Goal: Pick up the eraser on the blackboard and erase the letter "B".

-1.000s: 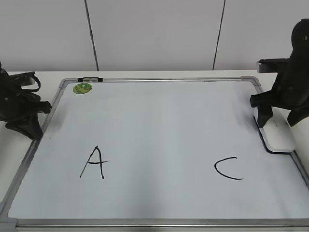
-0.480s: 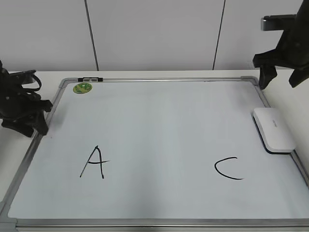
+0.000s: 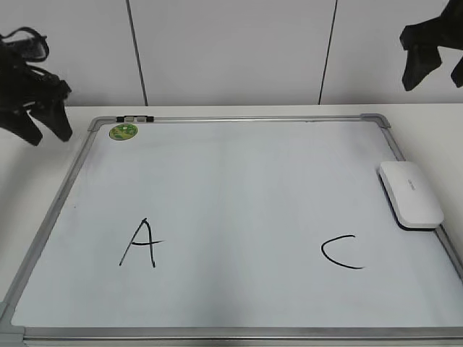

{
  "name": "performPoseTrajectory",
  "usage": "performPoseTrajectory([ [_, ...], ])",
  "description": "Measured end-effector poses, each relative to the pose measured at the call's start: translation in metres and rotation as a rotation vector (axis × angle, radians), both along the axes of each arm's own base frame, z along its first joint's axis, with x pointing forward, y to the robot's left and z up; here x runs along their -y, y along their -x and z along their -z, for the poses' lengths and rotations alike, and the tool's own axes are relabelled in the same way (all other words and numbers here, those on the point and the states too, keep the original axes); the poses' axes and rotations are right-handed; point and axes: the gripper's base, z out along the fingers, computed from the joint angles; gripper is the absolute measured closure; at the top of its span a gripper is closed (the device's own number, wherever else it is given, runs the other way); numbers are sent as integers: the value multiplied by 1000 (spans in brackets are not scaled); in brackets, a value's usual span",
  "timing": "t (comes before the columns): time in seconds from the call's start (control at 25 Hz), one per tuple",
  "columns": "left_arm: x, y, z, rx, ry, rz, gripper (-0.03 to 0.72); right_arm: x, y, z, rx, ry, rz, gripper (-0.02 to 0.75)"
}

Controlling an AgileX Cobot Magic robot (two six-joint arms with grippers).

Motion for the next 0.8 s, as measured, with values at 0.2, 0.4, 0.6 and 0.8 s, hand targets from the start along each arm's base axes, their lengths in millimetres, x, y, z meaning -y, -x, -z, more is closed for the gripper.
performPoseTrajectory([
  [0.2, -1, 6, -56, 116, -7, -12, 260, -1, 20, -28, 33, -10, -19, 143],
  [0.4, -1, 29, -109, 224, -7, -29, 260, -1, 40, -58, 106, -20, -28, 144],
  [0.6, 5, 66, -168, 364, -32, -23, 260, -3, 68, -89, 189, -59, -46, 144],
  [0.8, 17, 114, -221, 508, -39, 2, 259, -4, 101, -115, 265, -72, -78, 144],
])
